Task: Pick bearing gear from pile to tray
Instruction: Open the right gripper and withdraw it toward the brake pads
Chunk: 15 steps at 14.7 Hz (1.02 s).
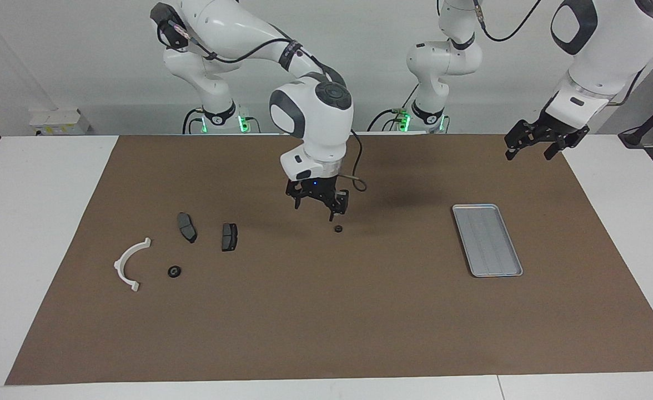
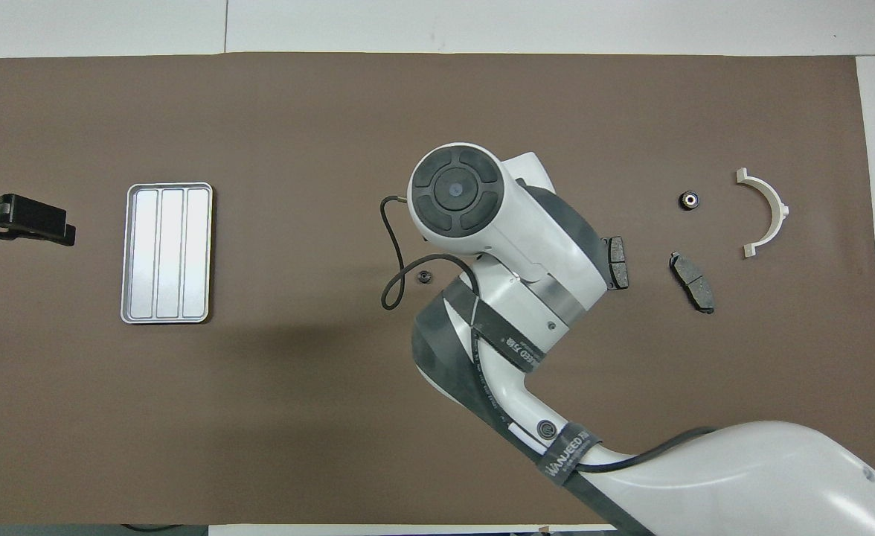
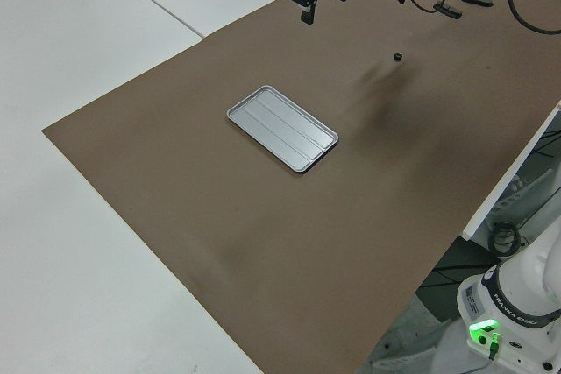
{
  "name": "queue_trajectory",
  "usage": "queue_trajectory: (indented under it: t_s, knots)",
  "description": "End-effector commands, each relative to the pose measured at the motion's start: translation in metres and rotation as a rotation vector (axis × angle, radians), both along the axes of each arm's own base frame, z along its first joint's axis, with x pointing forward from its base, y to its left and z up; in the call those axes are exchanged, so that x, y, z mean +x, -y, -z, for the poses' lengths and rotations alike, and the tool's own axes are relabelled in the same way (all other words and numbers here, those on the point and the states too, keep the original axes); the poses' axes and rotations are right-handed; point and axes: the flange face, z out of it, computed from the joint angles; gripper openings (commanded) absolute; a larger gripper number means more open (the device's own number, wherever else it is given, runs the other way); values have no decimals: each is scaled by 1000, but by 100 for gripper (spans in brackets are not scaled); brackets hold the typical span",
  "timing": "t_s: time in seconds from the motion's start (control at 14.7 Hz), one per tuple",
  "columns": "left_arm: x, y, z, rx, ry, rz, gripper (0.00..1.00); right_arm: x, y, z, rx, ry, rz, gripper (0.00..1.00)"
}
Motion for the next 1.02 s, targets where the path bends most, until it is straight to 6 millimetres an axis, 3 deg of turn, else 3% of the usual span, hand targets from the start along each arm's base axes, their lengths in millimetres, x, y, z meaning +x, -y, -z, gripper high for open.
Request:
queue_trajectory:
  t_s: [0.0,0.47,0.68,0.95]
  knots:
    - [-5,0,-4,-7,-5,6,100,6,40,-26,4,-32,-55,100]
    - [-5,1,-5,-7,-4,7,100,30,171,-84,16,-88,-235,100]
    - [-5,1,-5,-7,-4,8,100,37,227,-96,6,-104,-321,100]
    - [-5,5,-4,-7,-5,15,100,46,291,-96,23,-116,-405,100]
